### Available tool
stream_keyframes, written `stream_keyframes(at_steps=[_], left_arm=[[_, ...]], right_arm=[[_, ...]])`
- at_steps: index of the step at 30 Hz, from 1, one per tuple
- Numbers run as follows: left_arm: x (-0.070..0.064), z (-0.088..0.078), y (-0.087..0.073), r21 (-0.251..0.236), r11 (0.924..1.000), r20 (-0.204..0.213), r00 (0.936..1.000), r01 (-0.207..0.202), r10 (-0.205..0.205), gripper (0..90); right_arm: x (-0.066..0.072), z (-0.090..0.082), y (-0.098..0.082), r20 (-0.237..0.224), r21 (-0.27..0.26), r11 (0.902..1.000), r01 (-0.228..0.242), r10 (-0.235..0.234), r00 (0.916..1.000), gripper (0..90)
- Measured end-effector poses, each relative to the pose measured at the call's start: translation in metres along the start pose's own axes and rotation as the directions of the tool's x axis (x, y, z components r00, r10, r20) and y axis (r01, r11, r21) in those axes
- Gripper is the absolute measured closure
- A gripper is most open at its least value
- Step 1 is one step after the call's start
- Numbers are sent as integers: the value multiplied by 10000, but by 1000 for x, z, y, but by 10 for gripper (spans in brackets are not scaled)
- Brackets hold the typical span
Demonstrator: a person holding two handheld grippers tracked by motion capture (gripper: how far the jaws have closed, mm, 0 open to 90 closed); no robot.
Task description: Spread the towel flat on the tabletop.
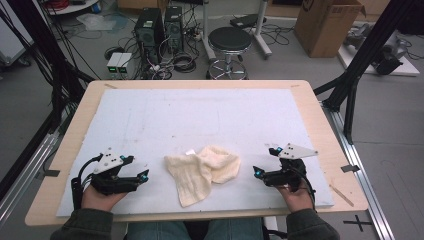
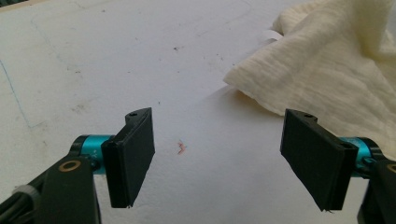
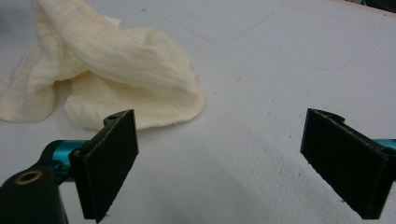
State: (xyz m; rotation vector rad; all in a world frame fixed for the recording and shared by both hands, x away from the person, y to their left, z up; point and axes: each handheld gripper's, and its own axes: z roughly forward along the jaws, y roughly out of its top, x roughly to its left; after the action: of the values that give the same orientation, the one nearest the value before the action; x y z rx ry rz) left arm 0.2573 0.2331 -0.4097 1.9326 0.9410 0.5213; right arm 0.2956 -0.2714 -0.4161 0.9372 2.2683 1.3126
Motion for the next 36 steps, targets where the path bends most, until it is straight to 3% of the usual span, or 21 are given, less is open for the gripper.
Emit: stream_keyframes(at_steps=[26, 36], left_arm=[[0, -1, -1, -13, 10000, 66, 10000, 0, 0, 263], [-1, -3, -2, -64, 10000, 5, 10000, 8, -8, 263]], right_arm=[[0, 2, 1, -30, 8, 10000, -76, 76, 10000, 106], [2, 4, 2, -227, 15, 9999, 111, -111, 9997, 106]])
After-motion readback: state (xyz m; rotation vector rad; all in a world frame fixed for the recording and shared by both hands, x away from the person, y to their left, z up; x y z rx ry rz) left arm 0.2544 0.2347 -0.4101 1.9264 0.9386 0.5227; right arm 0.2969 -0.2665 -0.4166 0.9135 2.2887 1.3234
